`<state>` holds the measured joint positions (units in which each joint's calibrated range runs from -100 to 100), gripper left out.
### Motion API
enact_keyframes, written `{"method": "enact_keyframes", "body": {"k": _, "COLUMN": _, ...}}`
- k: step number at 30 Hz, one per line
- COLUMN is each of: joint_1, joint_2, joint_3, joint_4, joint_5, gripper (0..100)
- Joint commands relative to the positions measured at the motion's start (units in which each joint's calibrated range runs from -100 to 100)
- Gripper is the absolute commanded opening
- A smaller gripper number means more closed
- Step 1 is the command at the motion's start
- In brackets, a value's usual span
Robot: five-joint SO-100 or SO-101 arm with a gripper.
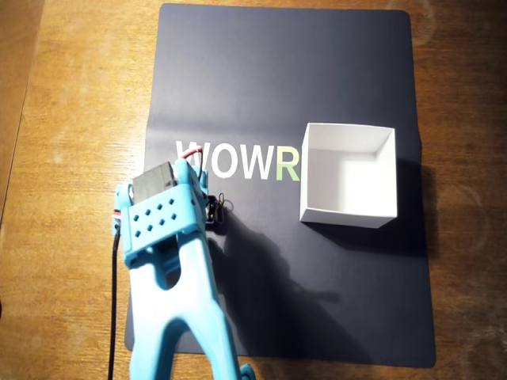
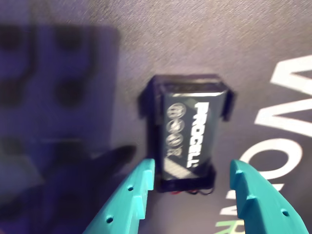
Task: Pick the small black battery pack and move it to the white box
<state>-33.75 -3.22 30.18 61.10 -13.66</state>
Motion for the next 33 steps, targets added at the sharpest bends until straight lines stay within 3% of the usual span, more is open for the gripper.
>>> {"method": "enact_keyframes", "body": {"k": 1, "joint_1": 0.49, "joint_2": 0.98, "joint_3": -4.29, "joint_4": -0.45, "joint_5": 0.22, "gripper": 18}}
{"method": "enact_keyframes", "body": {"k": 33, "joint_1": 0.49, "joint_2": 4.75, "joint_3": -3.29, "joint_4": 2.18, "joint_5": 0.22, "gripper": 18}}
